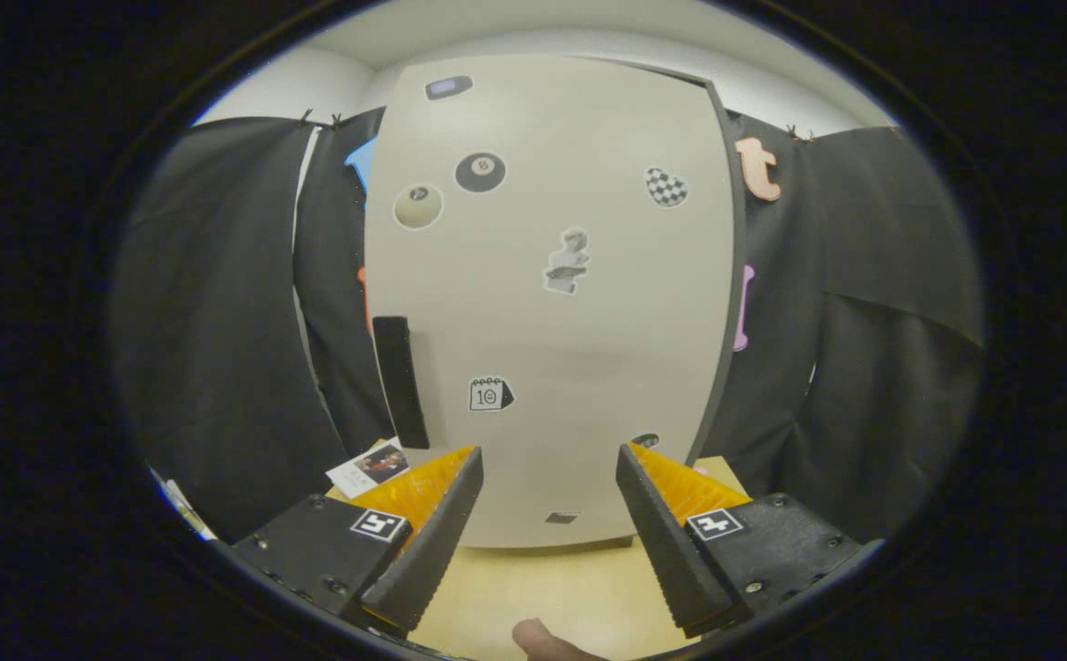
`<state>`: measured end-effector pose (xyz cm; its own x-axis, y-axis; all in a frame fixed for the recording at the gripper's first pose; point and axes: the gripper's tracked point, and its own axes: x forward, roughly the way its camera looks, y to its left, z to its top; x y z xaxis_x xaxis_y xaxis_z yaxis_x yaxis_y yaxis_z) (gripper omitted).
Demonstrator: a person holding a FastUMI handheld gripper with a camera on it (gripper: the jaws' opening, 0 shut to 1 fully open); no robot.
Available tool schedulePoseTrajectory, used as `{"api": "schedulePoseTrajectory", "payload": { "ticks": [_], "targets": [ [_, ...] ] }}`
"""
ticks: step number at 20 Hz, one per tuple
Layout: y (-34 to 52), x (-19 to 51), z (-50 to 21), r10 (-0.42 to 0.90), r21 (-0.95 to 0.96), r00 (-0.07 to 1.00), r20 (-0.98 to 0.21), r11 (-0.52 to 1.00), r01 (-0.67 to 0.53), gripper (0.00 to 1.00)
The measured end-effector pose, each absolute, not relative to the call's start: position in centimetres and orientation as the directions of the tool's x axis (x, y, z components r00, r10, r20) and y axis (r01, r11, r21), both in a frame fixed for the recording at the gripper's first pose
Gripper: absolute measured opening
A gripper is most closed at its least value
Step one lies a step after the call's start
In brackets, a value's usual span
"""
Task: Open the shoe cabinet door, grab the shoes and put them into the shoe cabinet, then close the shoe cabinet door.
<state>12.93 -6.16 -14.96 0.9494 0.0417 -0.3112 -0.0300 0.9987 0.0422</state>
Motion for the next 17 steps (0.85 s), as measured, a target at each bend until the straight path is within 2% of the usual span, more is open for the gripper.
{"api": "schedulePoseTrajectory", "payload": {
  "ticks": [9,17],
  "targets": [
    [-9.6,-0.1,-6.8,0.011,0.094,0.973,-0.229,0.995,0.011,0.96],
    [-10.8,-6.0,-1.4,-0.012,0.064,0.99,-0.139,0.998,0.021,0.96]
  ]
}}
